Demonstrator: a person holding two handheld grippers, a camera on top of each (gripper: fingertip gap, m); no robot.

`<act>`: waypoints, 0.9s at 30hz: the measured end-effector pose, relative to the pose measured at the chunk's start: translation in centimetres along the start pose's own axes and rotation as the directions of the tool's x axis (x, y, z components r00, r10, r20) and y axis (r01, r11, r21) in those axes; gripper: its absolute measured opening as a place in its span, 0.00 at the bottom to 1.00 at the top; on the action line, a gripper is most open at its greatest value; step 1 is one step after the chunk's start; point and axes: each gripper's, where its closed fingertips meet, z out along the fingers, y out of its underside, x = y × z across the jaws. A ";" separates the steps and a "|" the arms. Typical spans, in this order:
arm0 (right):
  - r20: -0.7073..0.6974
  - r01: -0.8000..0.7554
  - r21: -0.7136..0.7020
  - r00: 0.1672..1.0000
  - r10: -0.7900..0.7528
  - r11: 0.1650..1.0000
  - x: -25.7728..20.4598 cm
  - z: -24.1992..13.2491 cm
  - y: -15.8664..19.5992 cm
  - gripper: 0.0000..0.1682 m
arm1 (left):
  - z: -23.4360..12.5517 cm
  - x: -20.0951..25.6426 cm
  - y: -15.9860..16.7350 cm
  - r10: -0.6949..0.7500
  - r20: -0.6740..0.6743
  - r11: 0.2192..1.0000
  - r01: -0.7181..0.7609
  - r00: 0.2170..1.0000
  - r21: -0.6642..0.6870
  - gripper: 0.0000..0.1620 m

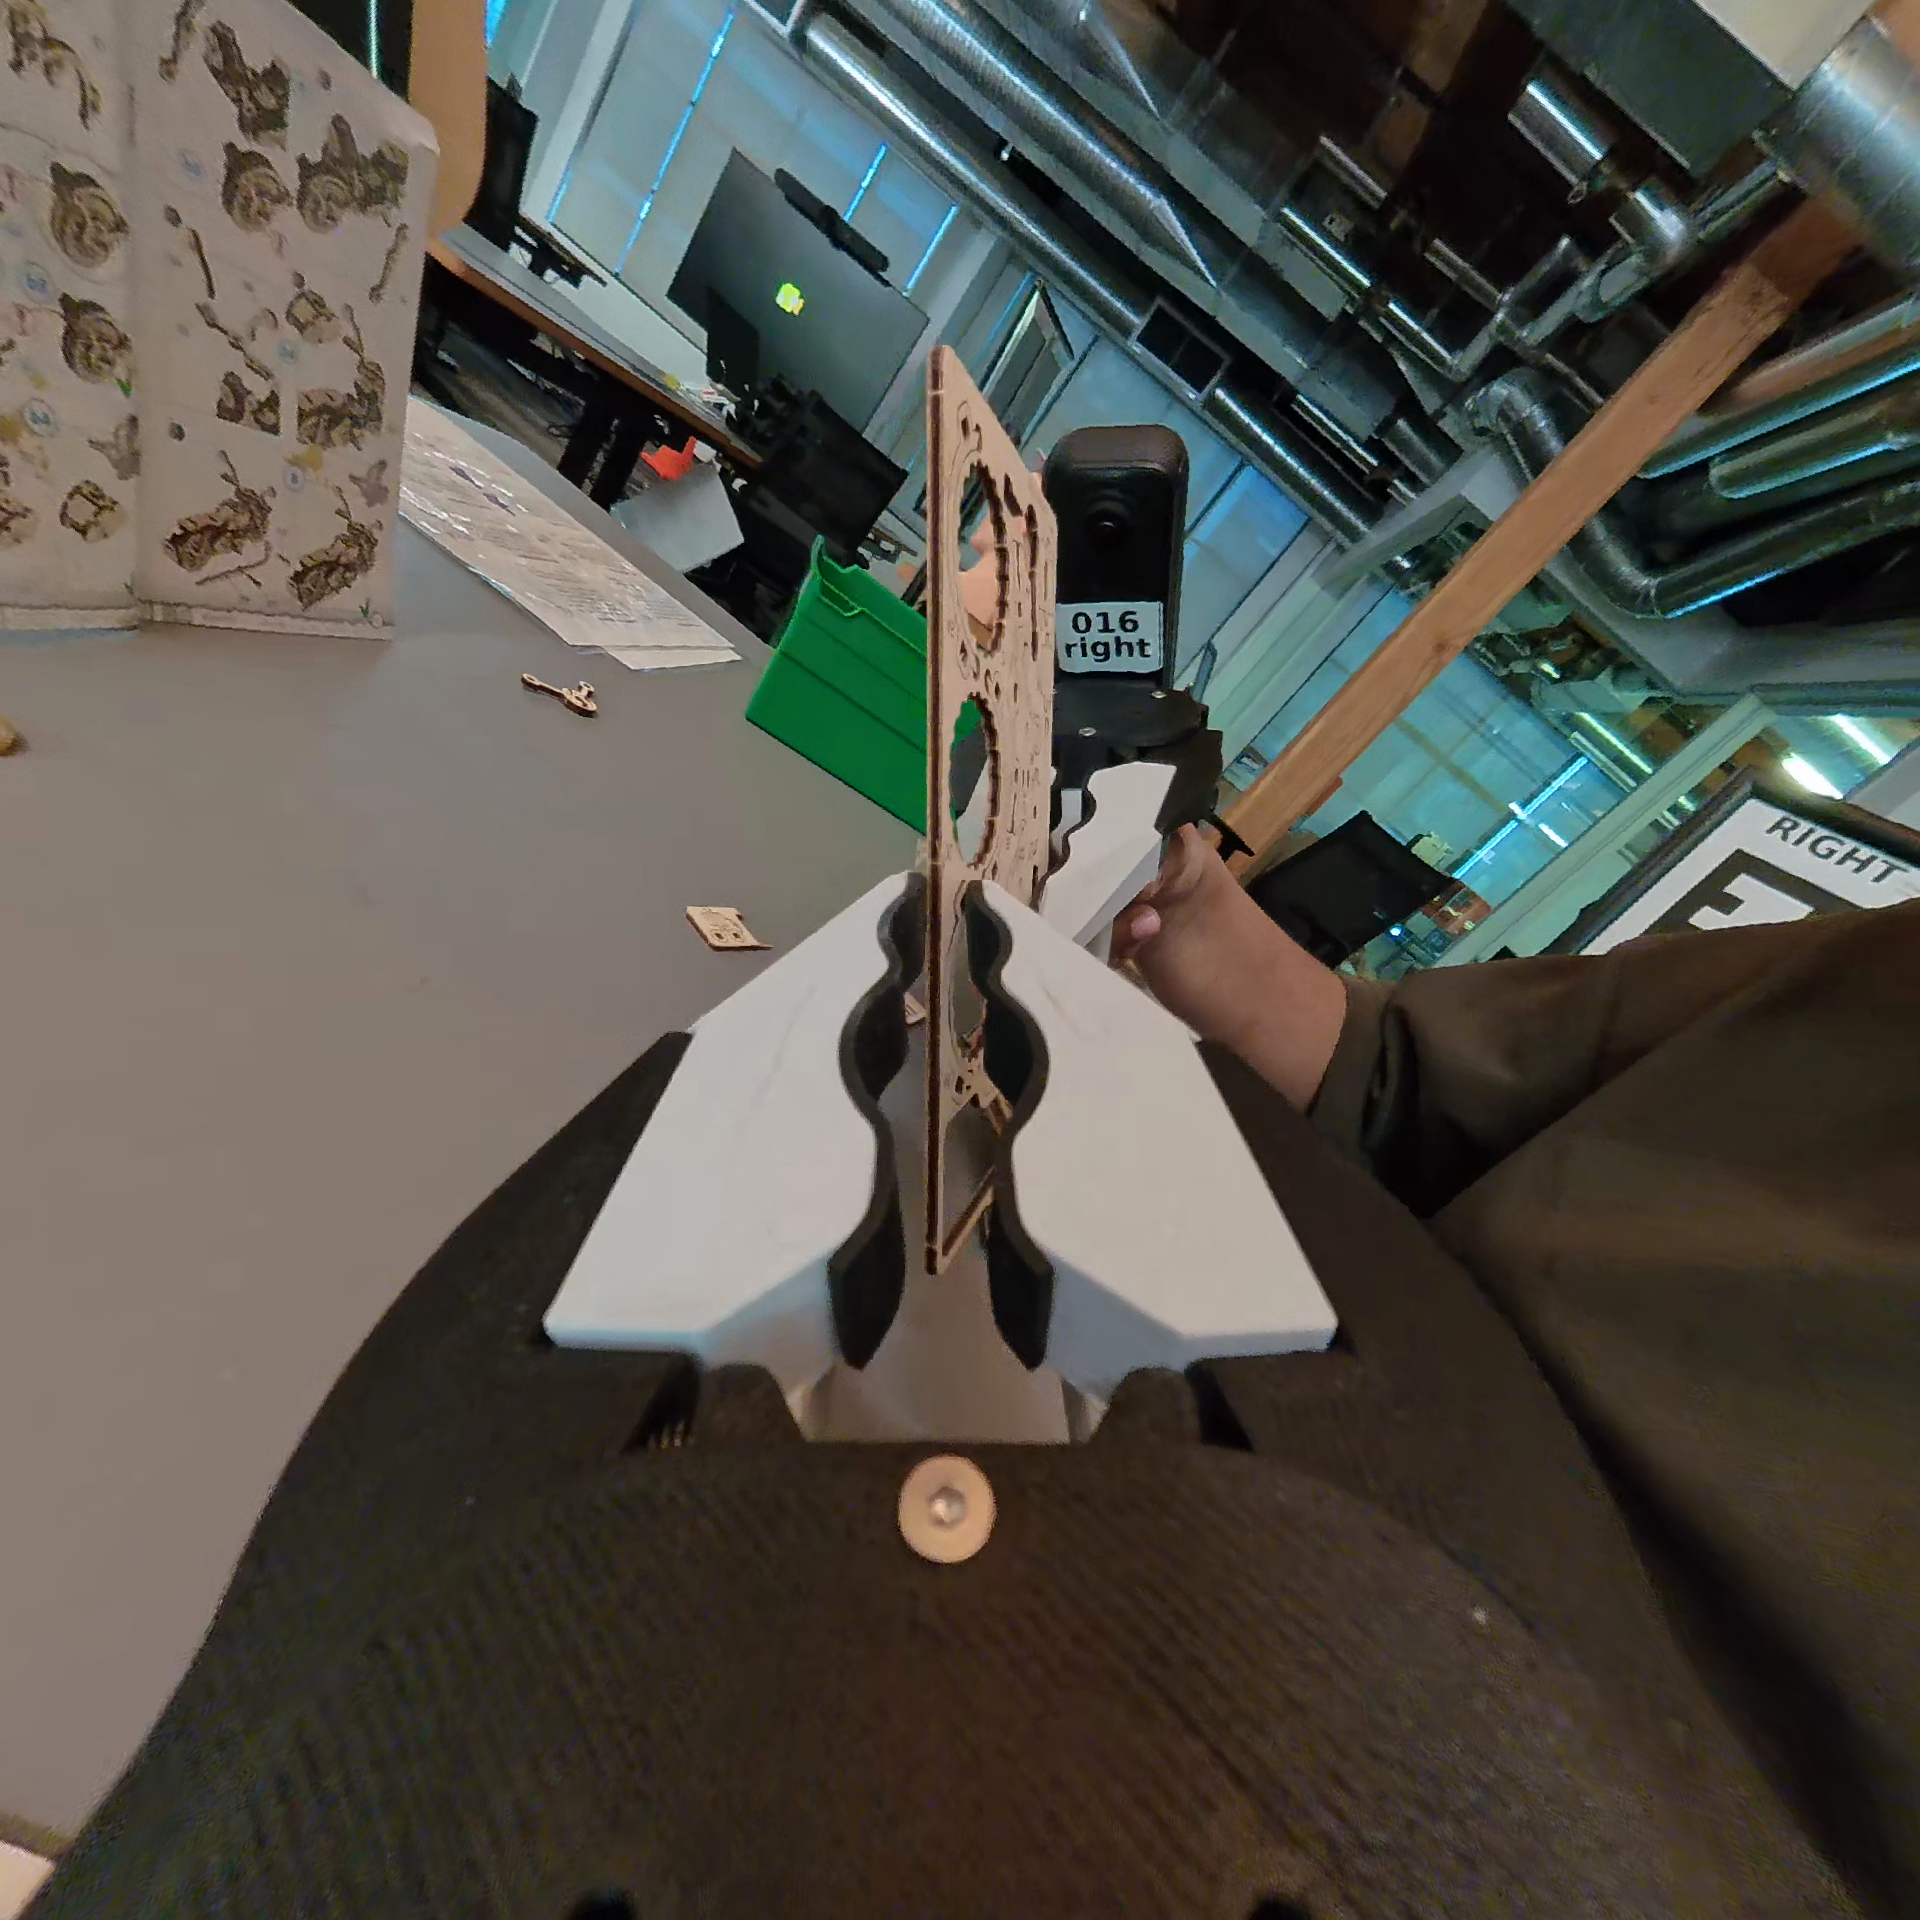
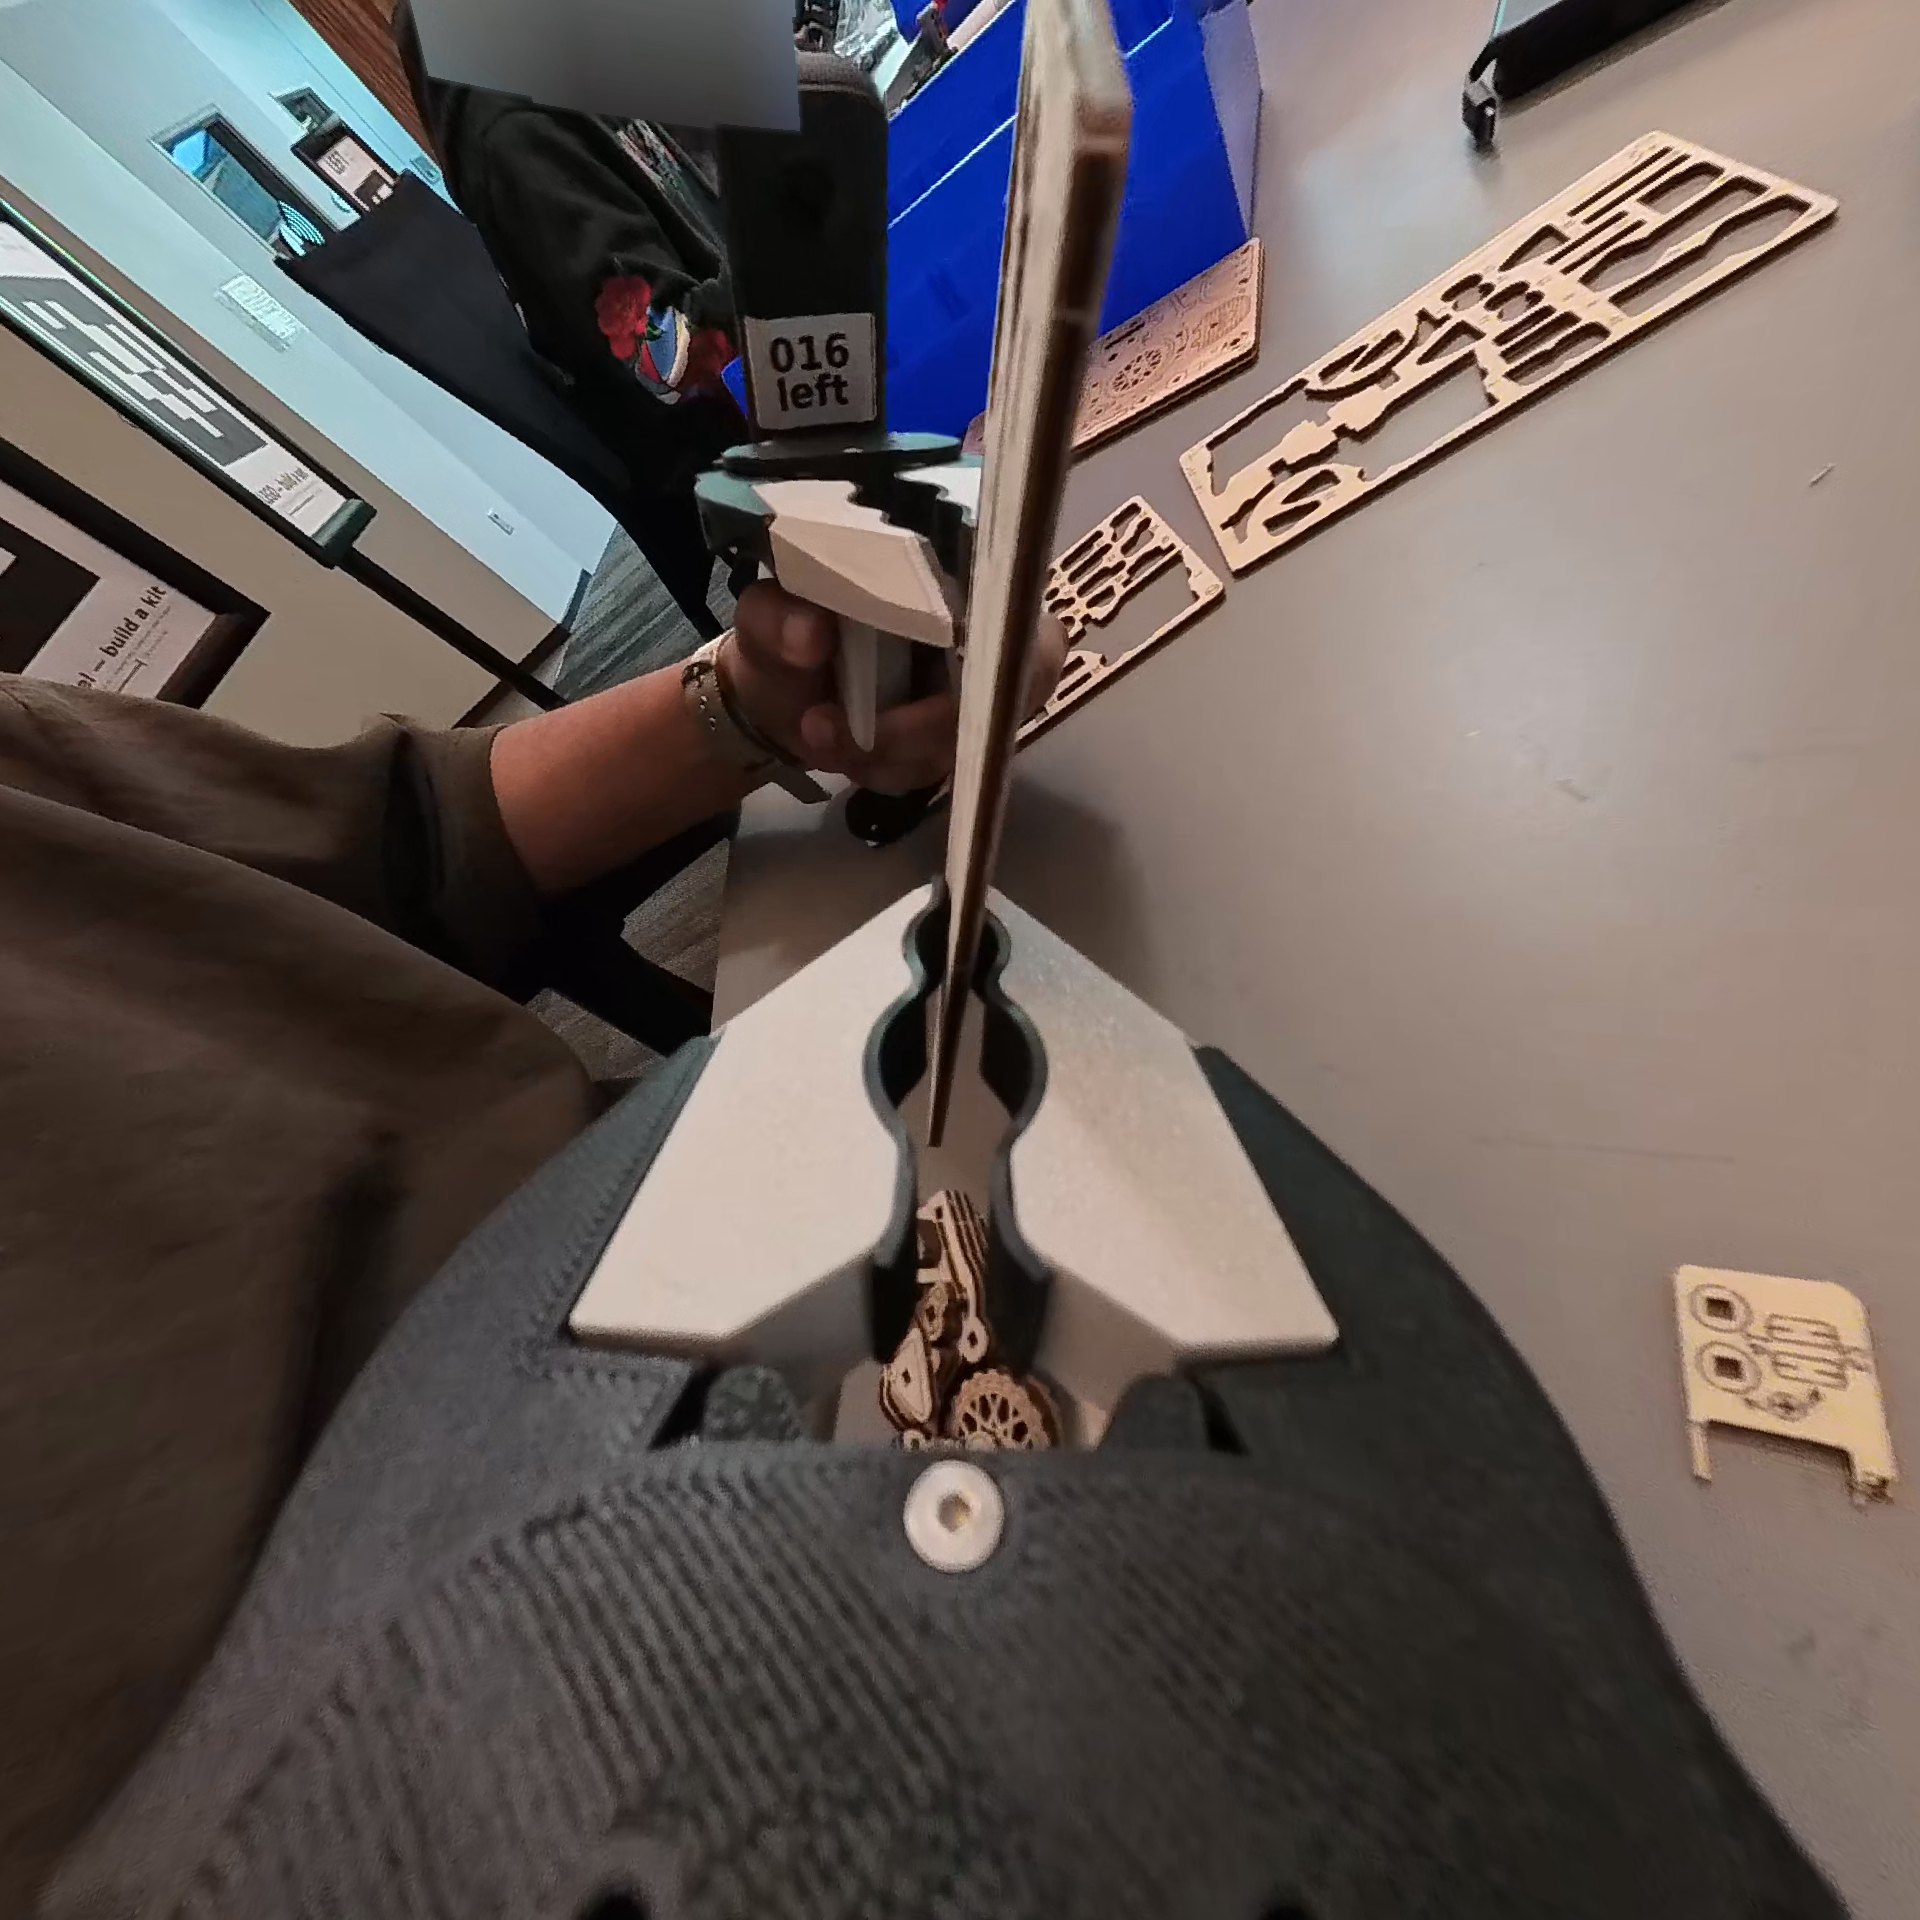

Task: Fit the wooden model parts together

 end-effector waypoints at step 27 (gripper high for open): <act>0.004 -0.048 0.036 0.999 0.048 0.998 0.5 -0.6 -0.5 0.01 | 0.2 -0.5 0.0 0.214 0.133 0.977 -0.210 0.968 -0.039 0.07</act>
